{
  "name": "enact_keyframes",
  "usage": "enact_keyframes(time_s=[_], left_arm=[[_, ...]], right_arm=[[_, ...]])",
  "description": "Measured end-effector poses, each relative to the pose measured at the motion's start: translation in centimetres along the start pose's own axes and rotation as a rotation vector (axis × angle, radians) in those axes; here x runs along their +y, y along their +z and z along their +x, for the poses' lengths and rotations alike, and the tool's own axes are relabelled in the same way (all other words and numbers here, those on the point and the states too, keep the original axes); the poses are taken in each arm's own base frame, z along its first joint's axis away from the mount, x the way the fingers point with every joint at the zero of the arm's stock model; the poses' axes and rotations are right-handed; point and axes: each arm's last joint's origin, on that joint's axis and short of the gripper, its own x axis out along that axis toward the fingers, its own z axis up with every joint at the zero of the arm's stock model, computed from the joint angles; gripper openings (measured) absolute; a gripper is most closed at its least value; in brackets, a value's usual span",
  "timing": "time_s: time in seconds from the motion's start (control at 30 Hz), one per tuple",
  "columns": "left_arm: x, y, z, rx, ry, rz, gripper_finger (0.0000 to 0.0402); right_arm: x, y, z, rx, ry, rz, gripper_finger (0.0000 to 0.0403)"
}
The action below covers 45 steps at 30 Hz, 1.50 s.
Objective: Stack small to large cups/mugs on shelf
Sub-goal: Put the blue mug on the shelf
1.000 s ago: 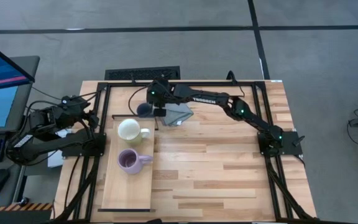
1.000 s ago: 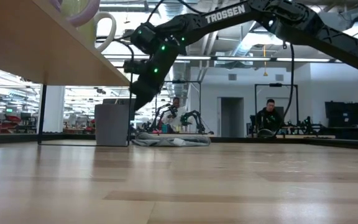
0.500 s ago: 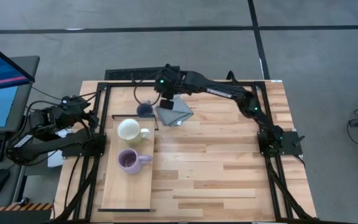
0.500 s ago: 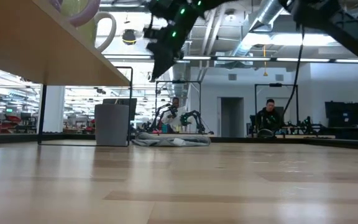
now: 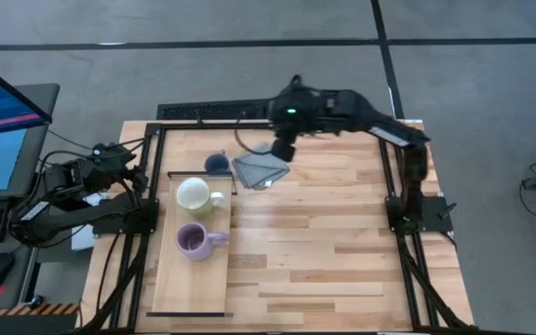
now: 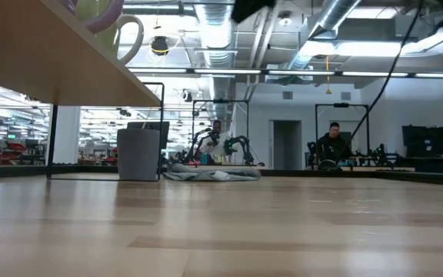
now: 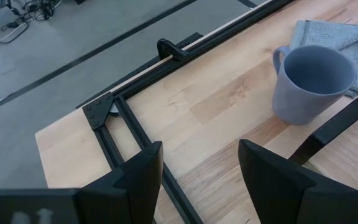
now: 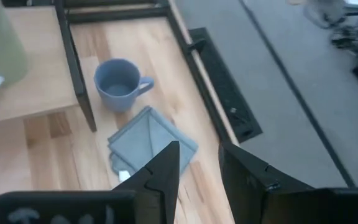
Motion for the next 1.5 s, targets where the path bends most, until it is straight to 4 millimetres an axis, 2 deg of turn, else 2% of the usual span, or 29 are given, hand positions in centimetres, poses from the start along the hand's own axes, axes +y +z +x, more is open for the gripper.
enact_keyframes(time_s=[0.17, 0.33, 0.47, 0.6, 0.83, 0.97, 1.23, 1.4, 1.5], left_arm=[[0.0, 0.0, 0.0, 0.0, 0.001, 0.0, 0.0203], [0.0, 0.0, 0.0, 0.0, 0.001, 0.0, 0.0203], [0.0, 0.0, 0.0, -0.001, 0.0, -0.001, 0.0203], [0.0, 0.0, 0.0, -0.001, 0.001, -0.002, 0.0203], [0.0, 0.0, 0.0, -0.001, 0.001, -0.002, 0.0203], [0.0, 0.0, 0.0, -0.001, 0.001, -0.004, 0.0203], [-0.1, 0.2, 0.0, -0.023, -0.002, -0.018, 0.0203], [-0.1, 0.4, 0.0, -0.043, -0.006, -0.03, 0.0203], [-0.1, 0.5, 0.0, -0.048, -0.007, -0.031, 0.0203]], right_arm=[[0.0, -1.8, -6.9, -0.026, -0.106, 0.068, 0.0134], [0.6, -4.3, -12.2, -0.064, -0.216, 0.126, 0.0134], [1.4, -6.3, -14.6, -0.101, -0.264, 0.128, 0.0134], [2.3, -8.7, -15.5, -0.112, -0.312, 0.133, 0.0134], [3.3, -14.5, -15.2, -0.113, -0.383, 0.163, 0.0134], [4.1, -17.5, -13.7, -0.12, -0.361, 0.16, 0.0134], [5.1, -23.1, -8.7, -0.178, -0.354, 0.122, 0.0134], [5.0, -26.0, -5.4, -0.263, -0.375, 0.141, 0.0134], [4.7, -27.3, -3.8, -0.327, -0.325, 0.146, 0.0134]])
